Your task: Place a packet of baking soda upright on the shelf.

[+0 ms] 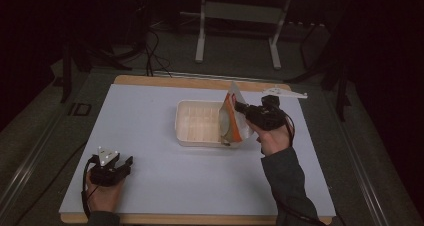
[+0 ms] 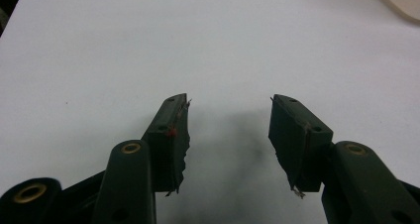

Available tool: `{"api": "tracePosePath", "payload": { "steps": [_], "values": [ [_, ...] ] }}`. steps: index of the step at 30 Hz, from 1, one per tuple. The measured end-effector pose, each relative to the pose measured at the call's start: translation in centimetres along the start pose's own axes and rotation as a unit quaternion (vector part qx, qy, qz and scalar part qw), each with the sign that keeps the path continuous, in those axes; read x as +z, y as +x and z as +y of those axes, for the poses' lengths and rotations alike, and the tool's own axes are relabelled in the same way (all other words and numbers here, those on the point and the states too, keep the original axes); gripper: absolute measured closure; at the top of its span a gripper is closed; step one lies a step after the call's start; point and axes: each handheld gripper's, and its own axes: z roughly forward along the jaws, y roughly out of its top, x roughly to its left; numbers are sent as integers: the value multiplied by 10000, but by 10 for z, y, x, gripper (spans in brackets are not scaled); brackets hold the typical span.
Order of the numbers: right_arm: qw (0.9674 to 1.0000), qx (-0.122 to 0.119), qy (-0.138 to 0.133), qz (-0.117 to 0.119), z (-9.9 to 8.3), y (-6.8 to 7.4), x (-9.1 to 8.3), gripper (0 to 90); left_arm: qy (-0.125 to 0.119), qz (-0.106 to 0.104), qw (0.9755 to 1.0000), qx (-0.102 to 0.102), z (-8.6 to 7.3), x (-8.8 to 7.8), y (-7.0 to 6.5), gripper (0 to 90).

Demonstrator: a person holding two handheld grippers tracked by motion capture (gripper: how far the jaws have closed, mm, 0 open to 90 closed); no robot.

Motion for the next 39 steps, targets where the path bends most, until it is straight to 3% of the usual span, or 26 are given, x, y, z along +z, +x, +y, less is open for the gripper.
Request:
{"api": "tracePosePath", "payload": {
  "steps": [39],
  "values": [
    [9989, 337, -16, -339, 6, -9, 30, 900, 15, -31, 10000, -25, 0, 0, 0, 492]
  ]
}}
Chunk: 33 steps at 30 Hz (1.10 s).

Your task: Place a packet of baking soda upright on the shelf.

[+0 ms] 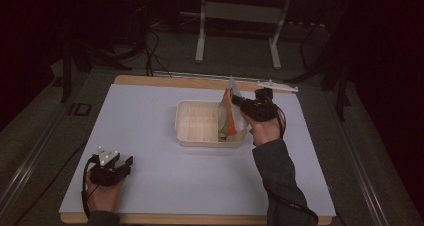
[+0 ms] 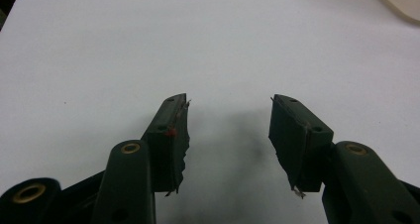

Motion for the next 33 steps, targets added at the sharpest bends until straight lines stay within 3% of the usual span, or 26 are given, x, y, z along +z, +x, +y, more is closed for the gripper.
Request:
{"api": "tracePosePath", "payload": {
  "steps": [16, 33],
  "values": [
    [9993, -36, 299, -205, 5, 4, 10, 900, -3, 0, 10000, -1, 0, 0, 0, 491],
    [9988, 61, 384, -291, 9, 2, 18, 900, -5, 3, 10000, 0, 0, 0, 0, 491]
  ]
}}
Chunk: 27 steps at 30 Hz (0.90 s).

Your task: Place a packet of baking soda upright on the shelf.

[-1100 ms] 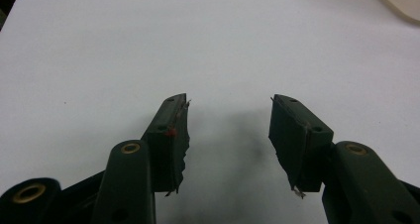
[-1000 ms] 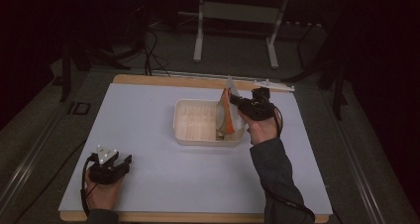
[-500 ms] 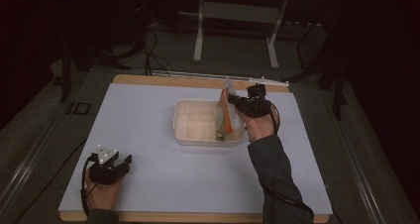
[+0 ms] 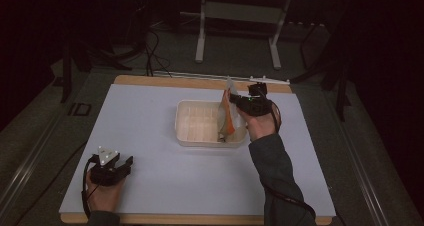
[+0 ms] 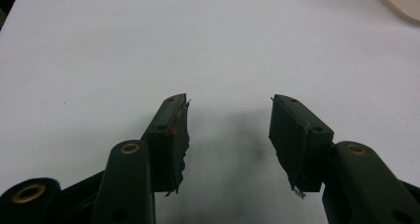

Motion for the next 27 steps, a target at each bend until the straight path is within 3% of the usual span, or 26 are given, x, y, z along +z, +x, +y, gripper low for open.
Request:
{"api": "tracePosePath", "payload": {
  "steps": [10, 27],
  "values": [
    [9999, 79, 73, -78, -2, -2, 11, 899, 4, -3, 10000, -5, 0, 0, 0, 491],
    [9989, -151, 118, -430, 4, 3, 29, 890, 2, -4, 10000, -13, 0, 0, 0, 491]
  ]
}}
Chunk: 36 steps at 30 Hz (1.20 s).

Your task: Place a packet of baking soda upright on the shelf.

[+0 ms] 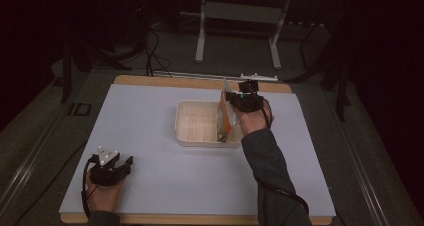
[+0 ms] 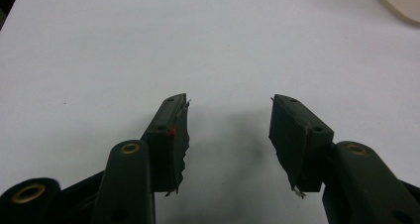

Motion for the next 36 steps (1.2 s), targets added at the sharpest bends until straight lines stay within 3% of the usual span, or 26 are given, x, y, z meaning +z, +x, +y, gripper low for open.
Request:
{"api": "tracePosePath", "payload": {
  "steps": [14, 30, 33, 36],
  "values": [
    [9996, -125, 82, -235, 5, 2, 15, 891, -11, 1, 10000, 3, 0, 0, 0, 491],
    [9996, -122, 162, -178, -1, 2, 15, 890, -12, 6, 10000, 4, 0, 0, 0, 490],
    [9996, -153, 166, -169, -1, 0, 14, 847, -14, 2, 10000, 4, 0, 0, 0, 490],
    [9996, -183, 205, 27, -1, 0, 13, 752, -13, 3, 10000, 3, 0, 0, 0, 490]
  ]
}}
